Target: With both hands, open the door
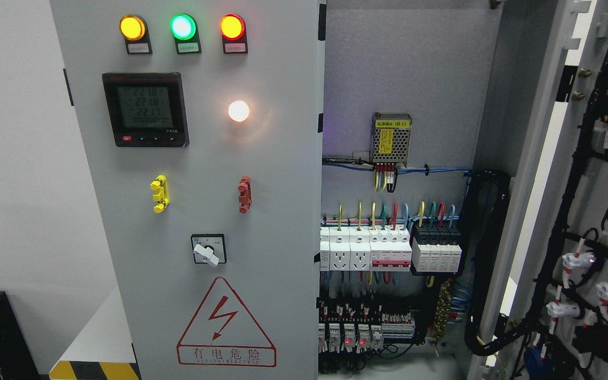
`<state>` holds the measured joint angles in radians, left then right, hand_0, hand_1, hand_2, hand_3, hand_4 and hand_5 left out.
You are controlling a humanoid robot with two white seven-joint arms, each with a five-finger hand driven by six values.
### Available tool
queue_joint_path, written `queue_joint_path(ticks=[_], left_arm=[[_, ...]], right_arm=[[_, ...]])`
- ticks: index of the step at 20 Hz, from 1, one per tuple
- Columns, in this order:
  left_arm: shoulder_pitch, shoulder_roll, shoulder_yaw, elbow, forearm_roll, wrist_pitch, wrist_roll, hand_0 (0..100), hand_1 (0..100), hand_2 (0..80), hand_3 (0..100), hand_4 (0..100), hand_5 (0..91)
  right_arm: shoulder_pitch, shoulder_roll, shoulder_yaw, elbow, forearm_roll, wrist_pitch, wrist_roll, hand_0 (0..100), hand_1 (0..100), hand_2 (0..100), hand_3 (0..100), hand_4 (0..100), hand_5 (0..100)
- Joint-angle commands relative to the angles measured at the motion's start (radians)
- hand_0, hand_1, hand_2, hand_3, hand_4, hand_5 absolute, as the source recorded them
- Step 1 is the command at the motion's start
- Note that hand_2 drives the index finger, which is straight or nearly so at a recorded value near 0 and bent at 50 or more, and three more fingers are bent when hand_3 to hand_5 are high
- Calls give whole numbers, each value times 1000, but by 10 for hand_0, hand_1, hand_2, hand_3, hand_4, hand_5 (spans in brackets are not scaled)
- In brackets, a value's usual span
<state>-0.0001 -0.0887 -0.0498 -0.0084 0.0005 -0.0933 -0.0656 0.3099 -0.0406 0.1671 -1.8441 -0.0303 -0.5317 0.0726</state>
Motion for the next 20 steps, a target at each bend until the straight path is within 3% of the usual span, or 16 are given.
queue_joint_path(ticks=[1, 3, 5, 12, 16, 20], left_arm=[[23, -11, 15, 13, -11, 0, 0, 0, 0, 0, 0, 0, 0], [23, -11, 15, 13, -11, 0, 0, 0, 0, 0, 0, 0, 0], [23, -11, 15, 13, -11, 0, 0, 0, 0, 0, 0, 0, 0], [23, -11, 15, 13, -11, 0, 0, 0, 0, 0, 0, 0, 0], [23, -11, 15, 13, -11, 0, 0, 0, 0, 0, 0, 0, 0], [23, -11, 15, 13, -11, 0, 0, 0, 0, 0, 0, 0, 0]], right_arm=[[-291, -6, 60, -224, -135, 272, -1, 0, 0, 0, 0, 0, 0], [-401, 53, 54, -211, -192, 419, -1, 0, 0, 0, 0, 0, 0], [-523, 80, 51, -176, -197, 495, -1, 0, 0, 0, 0, 0, 0], [-794, 96, 49, 1, -195, 553, -4, 0, 0, 0, 0, 0, 0], [-888, 96, -3, 139, -200, 559, -2, 0, 0, 0, 0, 0, 0], [-943, 96, -17, 255, -204, 624, 6, 0, 0, 0, 0, 0, 0]])
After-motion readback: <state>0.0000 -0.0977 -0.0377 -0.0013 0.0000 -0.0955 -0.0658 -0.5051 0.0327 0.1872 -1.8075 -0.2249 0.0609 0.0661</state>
